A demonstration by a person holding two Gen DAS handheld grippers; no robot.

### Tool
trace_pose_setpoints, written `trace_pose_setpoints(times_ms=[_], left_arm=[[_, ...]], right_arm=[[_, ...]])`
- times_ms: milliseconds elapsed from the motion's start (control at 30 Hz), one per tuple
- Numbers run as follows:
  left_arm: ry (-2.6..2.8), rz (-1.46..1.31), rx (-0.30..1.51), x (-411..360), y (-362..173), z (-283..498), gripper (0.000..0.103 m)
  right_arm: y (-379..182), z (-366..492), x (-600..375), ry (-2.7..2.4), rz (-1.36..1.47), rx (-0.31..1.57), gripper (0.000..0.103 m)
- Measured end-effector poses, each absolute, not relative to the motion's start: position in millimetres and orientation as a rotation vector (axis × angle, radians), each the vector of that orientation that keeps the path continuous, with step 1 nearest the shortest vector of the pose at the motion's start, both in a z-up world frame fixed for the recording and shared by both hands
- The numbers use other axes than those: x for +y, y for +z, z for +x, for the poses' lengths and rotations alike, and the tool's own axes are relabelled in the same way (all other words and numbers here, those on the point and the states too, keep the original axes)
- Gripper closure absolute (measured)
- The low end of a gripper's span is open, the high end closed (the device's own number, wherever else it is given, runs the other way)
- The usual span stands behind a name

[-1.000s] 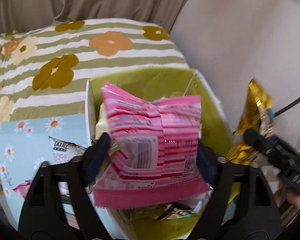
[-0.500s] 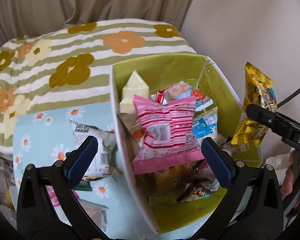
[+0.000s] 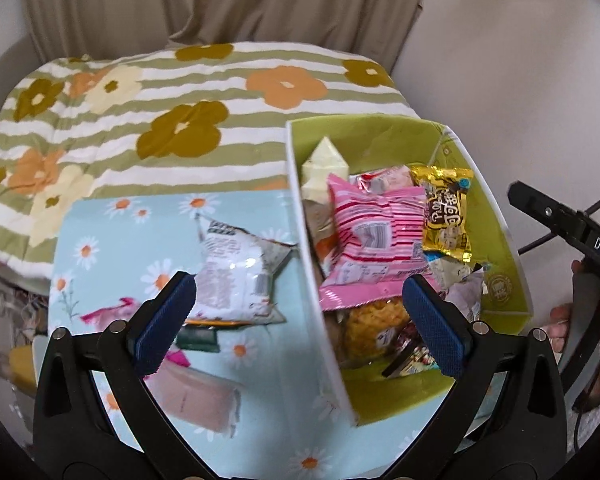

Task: Organize snacks
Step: 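Lift both bags over the yellow box and open both tools to drop them, then move both tools back toward the snacks left on the table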

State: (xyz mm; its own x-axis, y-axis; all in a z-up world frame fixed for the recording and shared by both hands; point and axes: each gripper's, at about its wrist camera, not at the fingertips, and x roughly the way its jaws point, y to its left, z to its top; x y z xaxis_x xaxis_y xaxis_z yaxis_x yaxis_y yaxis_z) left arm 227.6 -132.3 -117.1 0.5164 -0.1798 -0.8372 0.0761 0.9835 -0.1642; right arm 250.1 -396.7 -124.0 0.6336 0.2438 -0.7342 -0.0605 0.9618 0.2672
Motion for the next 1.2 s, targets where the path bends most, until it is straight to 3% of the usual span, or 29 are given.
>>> trace_pose_setpoints(times_ms=[700, 1067, 1200], left_arm=[[0.048, -0.141, 0.998, -44.7, -111.8, 151.1, 0.001], [0.070, -0.235, 1.018, 53.2, -125.2, 132.8, 0.001], [0.036, -0.248, 1.045, 83.4, -134.4, 134.7, 0.001]], right_arm=[[-119.2, 201.4, -375.4, 0.300, 0.197, 0.794, 0.000], [-95.1, 180.6, -267.7, 0.464, 0.154, 0.698, 0.000], [-103.1, 176.5, -218.7, 0.547, 0.158, 0.762, 0.000]])
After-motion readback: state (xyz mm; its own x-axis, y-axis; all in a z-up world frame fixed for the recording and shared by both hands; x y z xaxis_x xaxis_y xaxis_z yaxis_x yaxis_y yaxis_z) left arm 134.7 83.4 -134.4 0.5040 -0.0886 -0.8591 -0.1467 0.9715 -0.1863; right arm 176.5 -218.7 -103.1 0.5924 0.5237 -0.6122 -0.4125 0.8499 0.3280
